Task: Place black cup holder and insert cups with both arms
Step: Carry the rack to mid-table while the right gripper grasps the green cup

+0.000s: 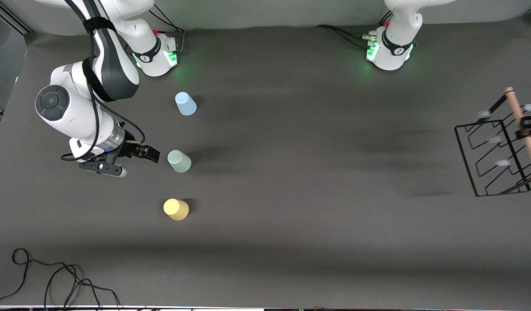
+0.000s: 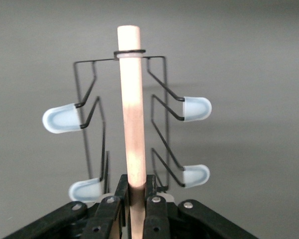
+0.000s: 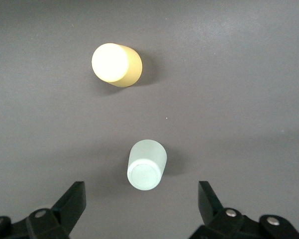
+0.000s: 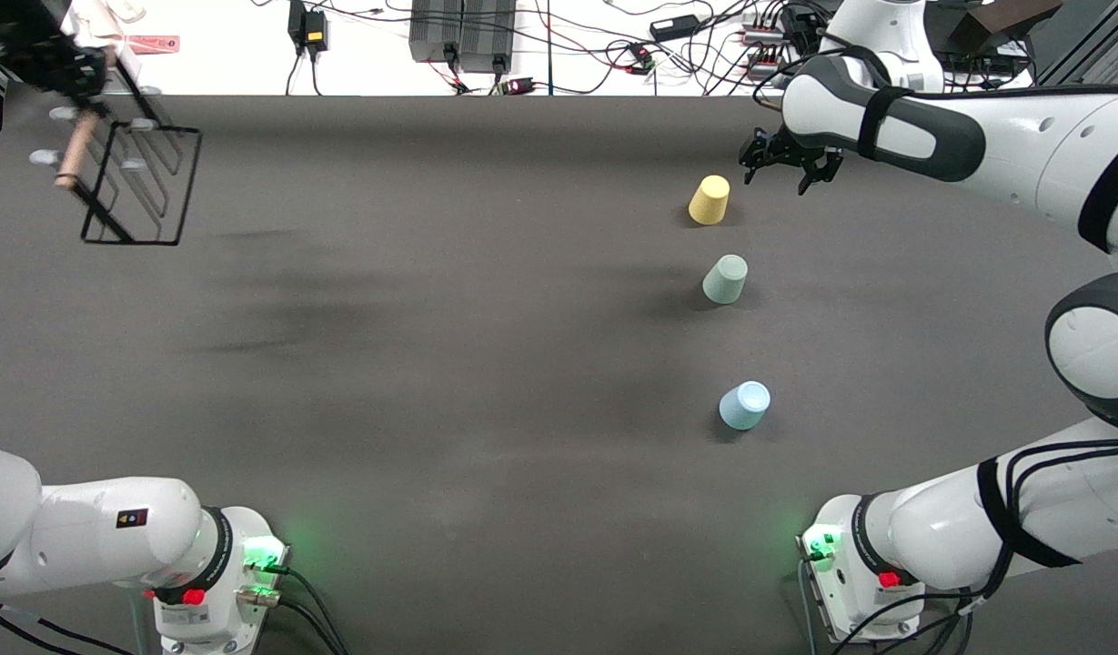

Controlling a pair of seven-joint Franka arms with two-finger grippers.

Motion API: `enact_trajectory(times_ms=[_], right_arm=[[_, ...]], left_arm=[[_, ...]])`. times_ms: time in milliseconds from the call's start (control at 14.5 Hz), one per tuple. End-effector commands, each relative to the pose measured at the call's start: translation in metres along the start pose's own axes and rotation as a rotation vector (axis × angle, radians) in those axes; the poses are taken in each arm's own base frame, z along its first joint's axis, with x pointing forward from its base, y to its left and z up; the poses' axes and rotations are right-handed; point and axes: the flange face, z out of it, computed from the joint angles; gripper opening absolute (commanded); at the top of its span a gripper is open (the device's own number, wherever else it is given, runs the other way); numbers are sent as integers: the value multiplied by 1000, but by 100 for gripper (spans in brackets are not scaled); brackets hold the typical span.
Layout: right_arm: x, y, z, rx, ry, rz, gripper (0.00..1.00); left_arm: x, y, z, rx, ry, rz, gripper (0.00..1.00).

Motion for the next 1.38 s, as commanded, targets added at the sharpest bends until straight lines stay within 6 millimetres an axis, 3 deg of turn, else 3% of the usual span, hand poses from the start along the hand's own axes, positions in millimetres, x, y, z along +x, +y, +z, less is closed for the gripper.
enact_trajectory(times_ms=[0,138,415,553,691,898,1036,1313], right_arm=[[4,-1,-1,1,7,1,100],[5,-1,-2,2,10,0,100],[4,-1,-1,1,7,1,100],[4,-1,-1,1,7,-1,100],[4,-1,-1,1,7,1,100],[4,-1,-1,1,7,2,100],[4,-1,-1,1,7,1,100],[3,-1,1,-1,3,7,100]], left_arm=[[13,99,-15,-12,22,10,0],[21,173,-10,-41,23,-20,0],[30,345,17,-130,-21,-91,0],[21,421,28,-164,-22,-76,0],[-3,492,44,-193,5,-58,0],[-37,555,66,-204,6,-27,0],[-40,565,85,-175,3,-15,0],[-41,591,153,-106,-19,29,0]])
